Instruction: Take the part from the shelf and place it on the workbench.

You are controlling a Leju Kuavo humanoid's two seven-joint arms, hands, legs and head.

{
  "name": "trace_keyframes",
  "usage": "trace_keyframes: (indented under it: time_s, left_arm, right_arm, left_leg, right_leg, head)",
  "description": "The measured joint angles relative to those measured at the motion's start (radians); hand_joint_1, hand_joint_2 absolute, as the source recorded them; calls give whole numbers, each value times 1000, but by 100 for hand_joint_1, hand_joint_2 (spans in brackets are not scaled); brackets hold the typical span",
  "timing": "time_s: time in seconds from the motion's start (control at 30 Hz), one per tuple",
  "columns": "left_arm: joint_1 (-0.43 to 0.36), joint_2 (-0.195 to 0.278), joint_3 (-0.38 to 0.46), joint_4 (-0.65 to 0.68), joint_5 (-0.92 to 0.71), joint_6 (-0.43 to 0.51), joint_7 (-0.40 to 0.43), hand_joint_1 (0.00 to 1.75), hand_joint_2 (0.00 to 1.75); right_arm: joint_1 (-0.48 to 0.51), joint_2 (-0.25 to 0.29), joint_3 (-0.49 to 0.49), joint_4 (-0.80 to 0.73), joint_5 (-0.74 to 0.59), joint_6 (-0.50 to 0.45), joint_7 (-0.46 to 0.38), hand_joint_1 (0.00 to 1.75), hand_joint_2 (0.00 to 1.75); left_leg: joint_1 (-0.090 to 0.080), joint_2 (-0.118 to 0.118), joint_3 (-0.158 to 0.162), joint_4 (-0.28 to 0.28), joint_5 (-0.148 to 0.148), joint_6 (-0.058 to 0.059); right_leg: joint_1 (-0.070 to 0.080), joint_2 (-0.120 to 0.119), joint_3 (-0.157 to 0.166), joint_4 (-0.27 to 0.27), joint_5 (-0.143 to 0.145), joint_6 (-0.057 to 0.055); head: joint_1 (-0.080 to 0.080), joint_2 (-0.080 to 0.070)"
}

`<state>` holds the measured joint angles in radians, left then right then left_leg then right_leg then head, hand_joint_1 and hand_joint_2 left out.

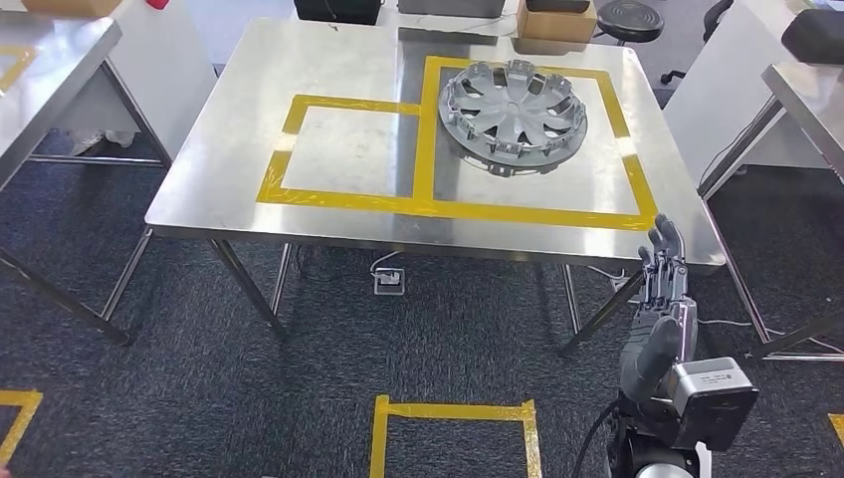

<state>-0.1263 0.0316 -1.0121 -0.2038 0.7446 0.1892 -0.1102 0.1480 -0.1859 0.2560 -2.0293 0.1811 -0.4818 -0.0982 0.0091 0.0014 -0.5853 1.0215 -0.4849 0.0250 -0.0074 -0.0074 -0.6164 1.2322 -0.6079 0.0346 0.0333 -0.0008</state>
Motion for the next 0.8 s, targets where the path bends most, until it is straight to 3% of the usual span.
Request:
trace_keyframes:
  time_s: [0.1,0.17,0.23,0.27,0.33,0.4,0.43,0.47,0.5,0.57,0.63,0.8]
  left_arm:
    - [-1,1,0,0,0,0,-2,0,0]
    - [-1,0,0,0,0,0,-2,0,0]
    - [0,0,0,0,0,0,-2,0,0]
    - [0,0,0,0,0,0,-2,0,0]
    - [0,0,0,0,0,0,-1,0,0]
    - [0,0,0,0,0,0,0,0,0]
    - [1,0,0,0,0,-1,1,0,0]
    - [1,0,0,0,1,-1,3,0,0]
    - [1,0,0,0,1,-2,4,0,0]
    - [0,0,0,0,1,-2,5,0,0]
    - [-1,0,0,0,1,-2,5,0,0]
    - [-1,0,0,0,1,-2,5,0,0]
  right_arm:
    - [-4,3,0,0,-2,0,-2,0,0]
    - [-6,4,0,0,-2,-1,-4,0,0]
    - [-6,6,0,0,-3,-2,-4,0,0]
    - [-7,7,0,0,-3,-2,-4,0,0]
    - [-7,10,1,1,-4,-2,-5,0,0]
    - [-6,11,1,2,-5,-2,-6,0,0]
    - [-6,12,1,2,-7,-2,-6,0,0]
    - [-6,12,1,4,-9,-2,-6,0,0]
    - [-5,12,1,5,-12,-2,-6,0,0]
    - [-6,13,1,7,-14,-2,-6,0,0]
    - [-6,14,0,7,-14,-2,-6,0,0]
    - [-6,15,0,7,-14,-2,-6,0,0]
  left_leg:
    - [-5,0,-16,0,20,-7]
    - [-3,2,-22,-2,32,-19]
    - [1,4,-24,-3,41,-32]
    - [1,3,-29,5,29,-37]
    - [1,1,-54,72,-41,-44]
    - [1,-2,-89,192,-127,-50]
    - [1,-2,-97,239,-145,-54]
    - [2,-2,-90,256,-139,-57]
    - [3,-2,-66,238,-116,-59]
    - [6,0,22,120,-74,-60]
    - [5,0,85,23,-70,-56]
    - [4,-1,92,5,-76,-50]
  right_leg:
    - [10,3,134,-208,58,-29]
    - [17,4,163,-267,61,-40]
    - [19,3,160,-278,77,-45]
    - [17,1,156,-285,87,-49]
    - [12,-3,141,-294,109,-57]
    - [12,-5,117,-290,124,-60]
    - [11,-5,104,-285,131,-59]
    - [11,-6,90,-279,137,-57]
    - [10,-6,77,-272,142,-54]
    - [9,-6,52,-251,146,-47]
    - [11,-6,34,-230,148,-41]
    - [13,-6,26,-221,149,-36]
  head:
    - [10,0]
    - [11,0]
    - [14,0]
    - [15,0]
    - [6,0]
    - [-6,0]
    - [-10,0]
    - [-14,0]
    - [-19,0]
    - [-29,0]
    - [-35,0]
    - [-34,0]
